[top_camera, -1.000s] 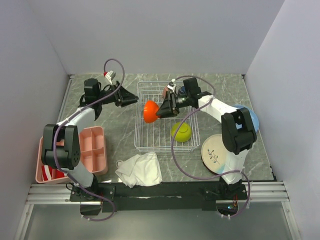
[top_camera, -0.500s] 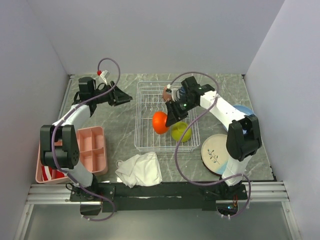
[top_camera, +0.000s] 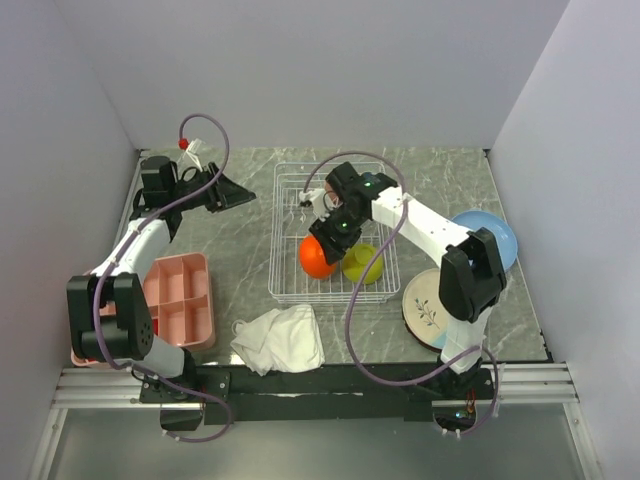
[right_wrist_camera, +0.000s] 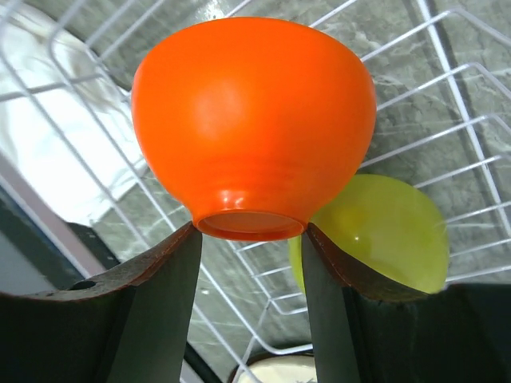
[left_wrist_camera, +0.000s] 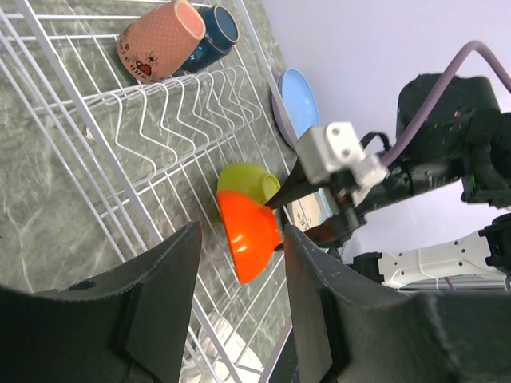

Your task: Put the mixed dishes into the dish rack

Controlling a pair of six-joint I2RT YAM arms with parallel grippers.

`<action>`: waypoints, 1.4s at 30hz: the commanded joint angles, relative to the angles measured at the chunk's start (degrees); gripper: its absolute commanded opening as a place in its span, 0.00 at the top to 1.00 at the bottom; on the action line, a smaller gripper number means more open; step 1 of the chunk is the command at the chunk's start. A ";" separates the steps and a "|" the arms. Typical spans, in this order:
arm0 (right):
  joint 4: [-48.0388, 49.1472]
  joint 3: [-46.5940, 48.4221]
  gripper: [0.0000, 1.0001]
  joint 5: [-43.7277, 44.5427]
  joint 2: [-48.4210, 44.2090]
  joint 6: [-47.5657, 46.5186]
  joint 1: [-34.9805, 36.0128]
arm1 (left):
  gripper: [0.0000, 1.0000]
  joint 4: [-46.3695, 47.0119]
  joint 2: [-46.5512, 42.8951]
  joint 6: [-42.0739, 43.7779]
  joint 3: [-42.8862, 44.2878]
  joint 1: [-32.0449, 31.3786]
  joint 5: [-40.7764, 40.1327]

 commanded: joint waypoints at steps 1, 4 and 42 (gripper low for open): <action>0.58 1.72 0.56 8.52 1.70 -4.45 3.07 | 0.48 1.10 -3.22 1.55 -0.97 0.24 -0.45; -0.91 2.69 0.56 11.26 3.81 -6.82 5.53 | 0.48 0.92 -3.84 1.99 -1.50 0.59 -0.54; 1.02 -30.35 0.22 3.97 -33.71 -4.79 -48.77 | 0.34 -10.78 10.44 22.65 25.91 -28.31 -2.56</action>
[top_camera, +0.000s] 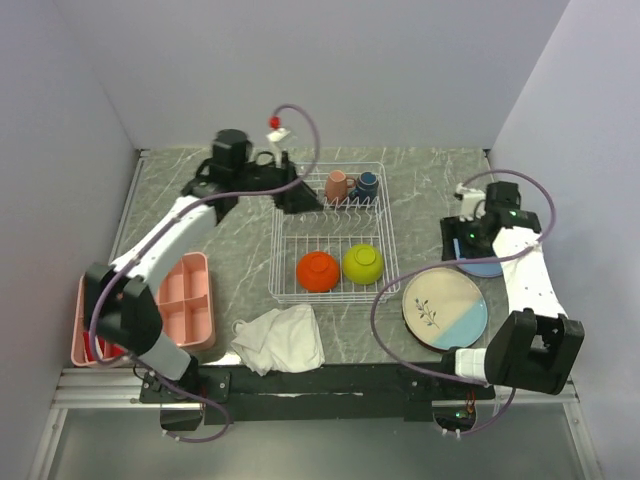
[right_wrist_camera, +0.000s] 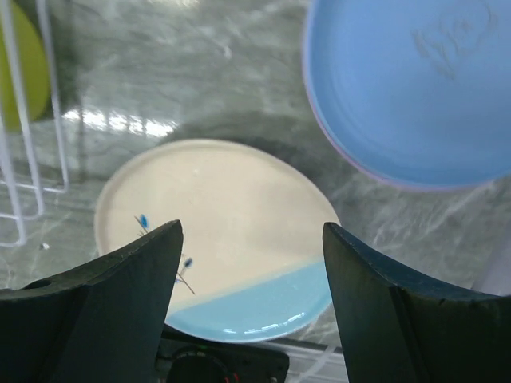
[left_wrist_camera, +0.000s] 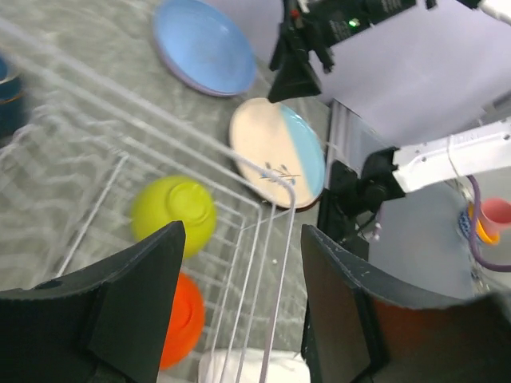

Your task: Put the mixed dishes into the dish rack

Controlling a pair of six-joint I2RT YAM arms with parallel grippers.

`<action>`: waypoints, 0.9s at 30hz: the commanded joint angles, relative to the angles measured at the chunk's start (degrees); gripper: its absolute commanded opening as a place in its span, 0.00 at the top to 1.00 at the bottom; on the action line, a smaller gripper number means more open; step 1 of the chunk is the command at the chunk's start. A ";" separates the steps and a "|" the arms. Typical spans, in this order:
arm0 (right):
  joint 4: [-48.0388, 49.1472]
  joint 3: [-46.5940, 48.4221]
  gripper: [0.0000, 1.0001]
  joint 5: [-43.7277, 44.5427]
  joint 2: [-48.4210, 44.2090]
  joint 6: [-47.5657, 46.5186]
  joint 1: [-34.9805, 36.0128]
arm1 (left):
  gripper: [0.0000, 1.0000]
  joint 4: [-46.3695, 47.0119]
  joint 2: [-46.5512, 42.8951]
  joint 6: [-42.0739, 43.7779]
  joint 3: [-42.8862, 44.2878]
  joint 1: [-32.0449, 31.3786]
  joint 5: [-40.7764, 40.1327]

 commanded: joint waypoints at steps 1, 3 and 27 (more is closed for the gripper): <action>-2.37 -2.53 0.22 -6.04 -2.52 -4.78 -4.43 | 0.35 4.57 9.42 0.85 8.32 -6.41 -0.55; -3.43 -5.25 0.22 -3.24 -2.96 -6.55 -4.43 | 0.37 5.10 15.90 0.85 12.79 -8.53 -2.74; -1.93 -9.04 0.29 -5.42 7.15 -15.18 -13.49 | 0.38 -14.20 29.48 3.55 29.16 -4.32 2.62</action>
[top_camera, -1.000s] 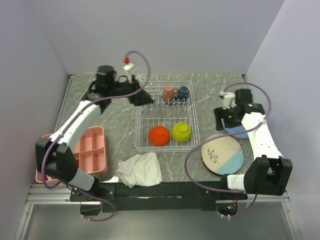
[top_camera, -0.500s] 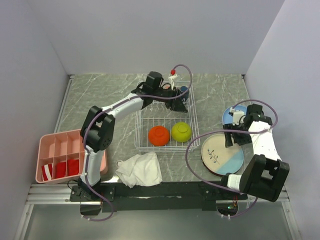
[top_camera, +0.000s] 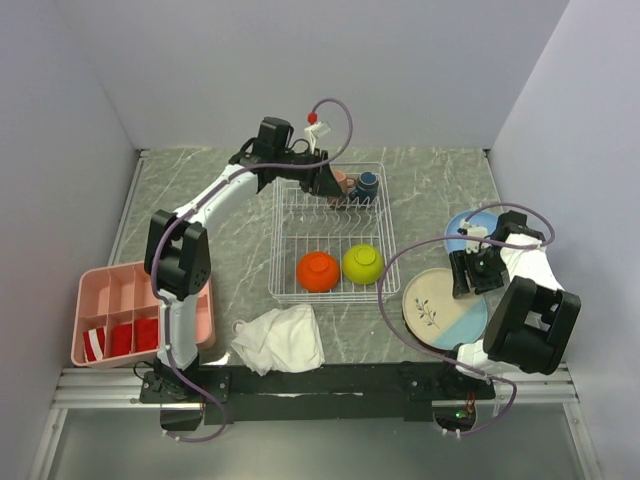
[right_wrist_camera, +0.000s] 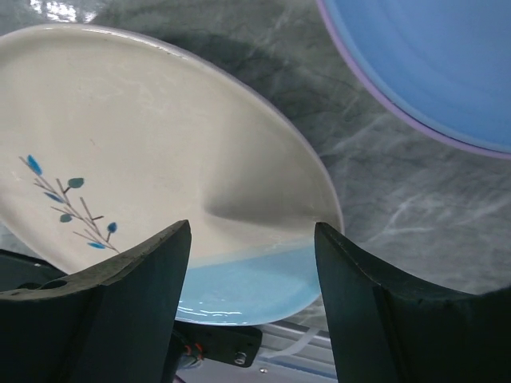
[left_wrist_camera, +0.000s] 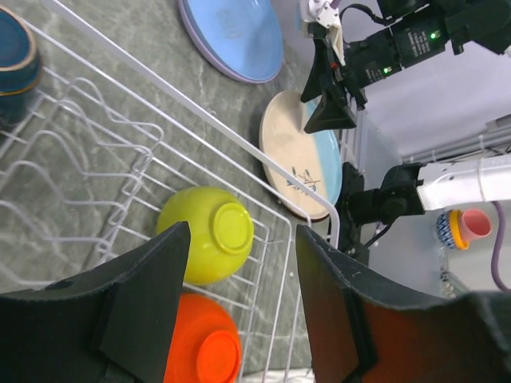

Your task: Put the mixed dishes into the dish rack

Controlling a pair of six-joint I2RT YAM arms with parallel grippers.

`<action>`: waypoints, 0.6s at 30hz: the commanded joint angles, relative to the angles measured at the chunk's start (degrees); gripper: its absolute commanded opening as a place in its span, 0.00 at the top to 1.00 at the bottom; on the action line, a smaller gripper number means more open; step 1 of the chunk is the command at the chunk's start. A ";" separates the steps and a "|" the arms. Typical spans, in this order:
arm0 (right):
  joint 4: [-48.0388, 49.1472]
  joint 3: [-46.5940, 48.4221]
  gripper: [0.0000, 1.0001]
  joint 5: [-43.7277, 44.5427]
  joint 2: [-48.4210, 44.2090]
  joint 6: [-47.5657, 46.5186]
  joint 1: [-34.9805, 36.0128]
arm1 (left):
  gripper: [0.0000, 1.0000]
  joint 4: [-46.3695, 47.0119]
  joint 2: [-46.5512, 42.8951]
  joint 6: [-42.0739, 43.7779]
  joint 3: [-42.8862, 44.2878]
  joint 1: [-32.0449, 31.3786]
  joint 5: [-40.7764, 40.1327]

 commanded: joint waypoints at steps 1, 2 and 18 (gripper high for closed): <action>-1.41 1.36 0.29 -3.63 0.46 0.02 -0.77 | 0.38 -8.37 1.40 6.54 6.10 0.18 0.28; -1.24 1.28 0.29 -3.45 0.20 0.11 -0.94 | 0.38 -9.77 1.57 8.04 7.59 0.18 -0.59; 5.18 -0.66 0.27 7.09 1.69 -3.93 -2.17 | 0.37 -16.47 2.36 16.23 9.01 -0.87 -4.91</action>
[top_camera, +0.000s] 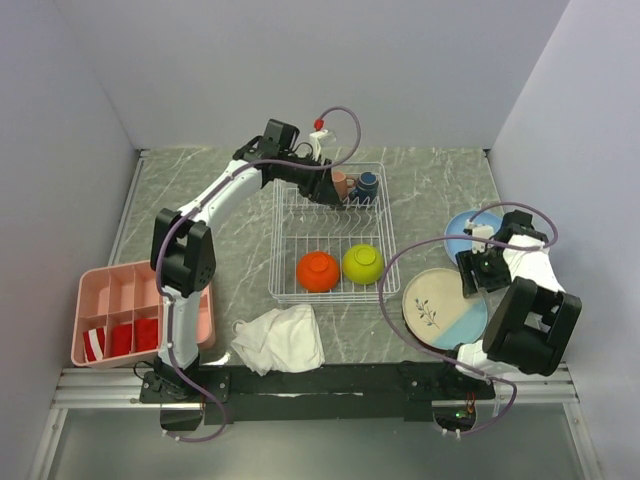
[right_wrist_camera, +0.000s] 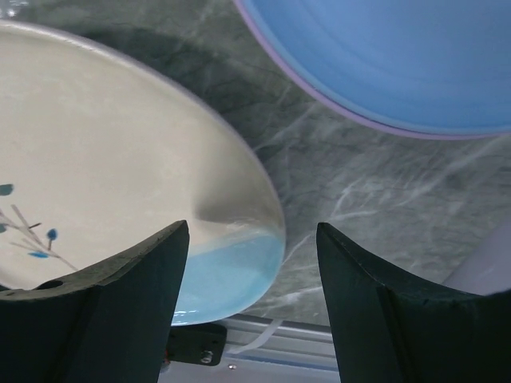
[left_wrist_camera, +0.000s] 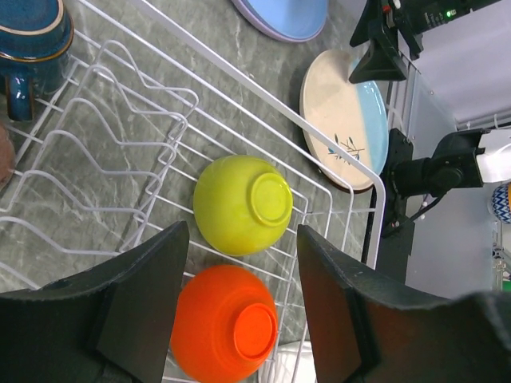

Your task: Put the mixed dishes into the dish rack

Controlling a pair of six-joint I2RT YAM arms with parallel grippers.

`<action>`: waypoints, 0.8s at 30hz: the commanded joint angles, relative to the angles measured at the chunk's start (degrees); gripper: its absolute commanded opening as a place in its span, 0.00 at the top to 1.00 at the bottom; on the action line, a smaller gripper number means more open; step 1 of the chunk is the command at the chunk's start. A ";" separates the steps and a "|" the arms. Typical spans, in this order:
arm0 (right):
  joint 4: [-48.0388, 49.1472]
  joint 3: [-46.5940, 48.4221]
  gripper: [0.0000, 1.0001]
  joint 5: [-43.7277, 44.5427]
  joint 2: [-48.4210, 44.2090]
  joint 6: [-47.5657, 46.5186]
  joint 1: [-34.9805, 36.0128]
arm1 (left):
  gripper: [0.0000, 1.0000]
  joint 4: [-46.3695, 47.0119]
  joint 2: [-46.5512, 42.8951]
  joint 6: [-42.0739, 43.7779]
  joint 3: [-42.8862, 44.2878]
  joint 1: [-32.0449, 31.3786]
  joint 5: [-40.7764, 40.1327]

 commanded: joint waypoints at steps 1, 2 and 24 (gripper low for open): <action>2.71 -0.29 0.27 2.51 2.47 -1.33 -0.67 | 0.37 -0.25 -0.59 1.76 1.17 -0.94 -0.67; 2.62 -0.11 0.28 2.42 3.96 -0.89 -0.75 | 0.37 -0.33 -0.94 1.76 0.99 -0.94 -0.76; -4.40 13.41 1.00 -8.55 5.47 1.13 -1.81 | 0.38 1.42 -3.66 0.80 -3.23 -1.56 -0.59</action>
